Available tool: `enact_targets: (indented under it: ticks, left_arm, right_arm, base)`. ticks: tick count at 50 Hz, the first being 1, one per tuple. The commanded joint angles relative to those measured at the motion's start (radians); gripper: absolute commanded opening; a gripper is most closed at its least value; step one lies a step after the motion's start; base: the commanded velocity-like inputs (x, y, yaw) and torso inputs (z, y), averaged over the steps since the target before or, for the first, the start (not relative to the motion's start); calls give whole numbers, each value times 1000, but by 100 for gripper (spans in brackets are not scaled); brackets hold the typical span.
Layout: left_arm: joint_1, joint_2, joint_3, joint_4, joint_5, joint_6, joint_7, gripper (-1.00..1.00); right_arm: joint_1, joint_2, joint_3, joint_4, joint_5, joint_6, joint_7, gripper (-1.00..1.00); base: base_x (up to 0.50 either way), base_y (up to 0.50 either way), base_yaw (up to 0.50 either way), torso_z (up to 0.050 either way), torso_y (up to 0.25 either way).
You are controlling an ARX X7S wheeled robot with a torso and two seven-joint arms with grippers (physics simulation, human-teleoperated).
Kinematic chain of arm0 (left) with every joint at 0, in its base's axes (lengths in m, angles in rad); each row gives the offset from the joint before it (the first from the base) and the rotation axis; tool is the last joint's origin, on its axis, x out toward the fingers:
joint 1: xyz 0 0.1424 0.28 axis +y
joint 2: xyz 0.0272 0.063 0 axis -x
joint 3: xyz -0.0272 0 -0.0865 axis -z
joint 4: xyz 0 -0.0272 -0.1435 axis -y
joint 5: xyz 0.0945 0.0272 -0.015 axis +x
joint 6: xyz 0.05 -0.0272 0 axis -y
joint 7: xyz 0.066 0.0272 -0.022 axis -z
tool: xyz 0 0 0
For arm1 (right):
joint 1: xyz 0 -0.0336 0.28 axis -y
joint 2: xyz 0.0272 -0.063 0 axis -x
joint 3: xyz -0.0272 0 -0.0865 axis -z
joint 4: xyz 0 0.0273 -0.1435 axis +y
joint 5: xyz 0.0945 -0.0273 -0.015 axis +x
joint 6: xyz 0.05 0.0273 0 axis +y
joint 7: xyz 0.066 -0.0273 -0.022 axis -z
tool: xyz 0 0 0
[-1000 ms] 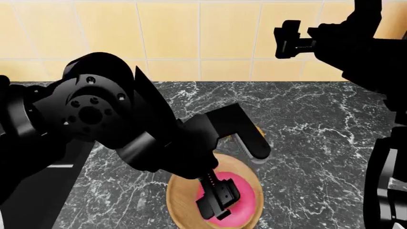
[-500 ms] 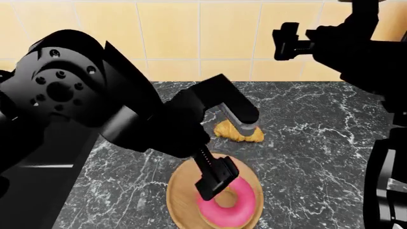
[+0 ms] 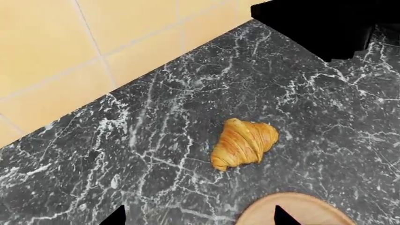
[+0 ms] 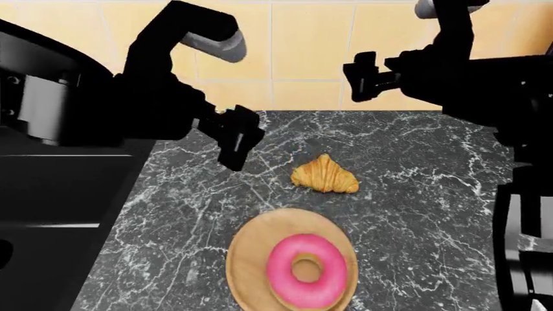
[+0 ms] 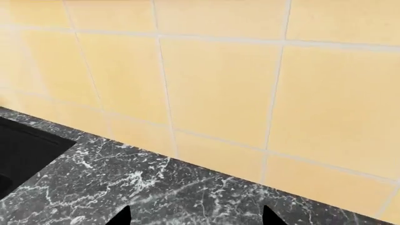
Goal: Place the pastries on the plates.
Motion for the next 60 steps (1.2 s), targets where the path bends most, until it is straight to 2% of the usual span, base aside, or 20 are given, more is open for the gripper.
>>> enact_targets:
  ticks: [1, 3, 4, 5, 8, 11, 16, 20, 26, 31, 34, 44, 50, 60]
  left_arm:
    - [12, -106, -39, -26, -3, 72, -65, 100]
    - [-6, -101, -27, -2, 57, 56, -32, 100]
    - [-16, -112, -29, 40, 133, 69, 11, 100]
    - [-12, -107, -38, -2, 70, 75, -26, 100]
    - [-11, -108, -31, -24, 121, 87, 4, 100]
    - [25, -111, -29, 15, 168, 135, -20, 100]
    - [53, -112, -41, -8, 128, 163, -59, 100]
    - [74, -122, -51, 7, 85, 175, -100, 100]
    - [77, -131, -54, 20, 75, 174, -106, 100]
    - [73, -130, -57, -7, 88, 180, -87, 100]
    - [79, -135, -71, -9, 59, 201, -126, 100]
    - [95, -146, -72, -22, 36, 205, -145, 100]
    - [101, -152, -73, -9, 34, 207, -148, 100]
    - [103, -160, -74, 6, 32, 203, -148, 100]
  right_arm:
    - [43, -5, -135, 55, 10, 40, -123, 100]
    - [47, -5, -135, 55, 16, 55, -124, 100]
    - [49, -3, -140, 52, 23, 72, -134, 100]
    - [52, -1, -147, 52, 26, 84, -138, 100]
    - [59, 9, -186, 51, 38, 119, -176, 100]
    - [73, 14, -230, 41, 53, 155, -218, 100]
    - [120, 2, -265, 80, 48, 171, -240, 100]
    - [162, 8, -353, 86, 52, 183, -317, 100]
    - [184, 5, -387, 101, 66, 207, -357, 100]
    - [176, 11, -437, 77, 86, 246, -392, 100]
    - [161, 20, -461, 49, 96, 258, -404, 100]
    - [152, 23, -516, 27, 117, 263, -438, 100]
    - [172, 17, -587, 88, 48, 184, -422, 100]
    - [138, 9, -594, 103, 19, 63, -410, 100]
  base:
    - [0, 0, 0, 0, 0]
    - [0, 0, 0, 0, 0]
    - [0, 0, 0, 0, 0]
    - [0, 0, 0, 0, 0]
    - [0, 0, 0, 0, 0]
    - [0, 0, 0, 0, 0]
    - [0, 0, 0, 0, 0]
    - [0, 0, 0, 0, 0]
    - [0, 0, 0, 0, 0]
    - [0, 0, 0, 0, 0]
    - [0, 0, 0, 0, 0]
    - [0, 0, 0, 0, 0]
    - [0, 0, 0, 0, 0]
    - [0, 0, 0, 0, 0]
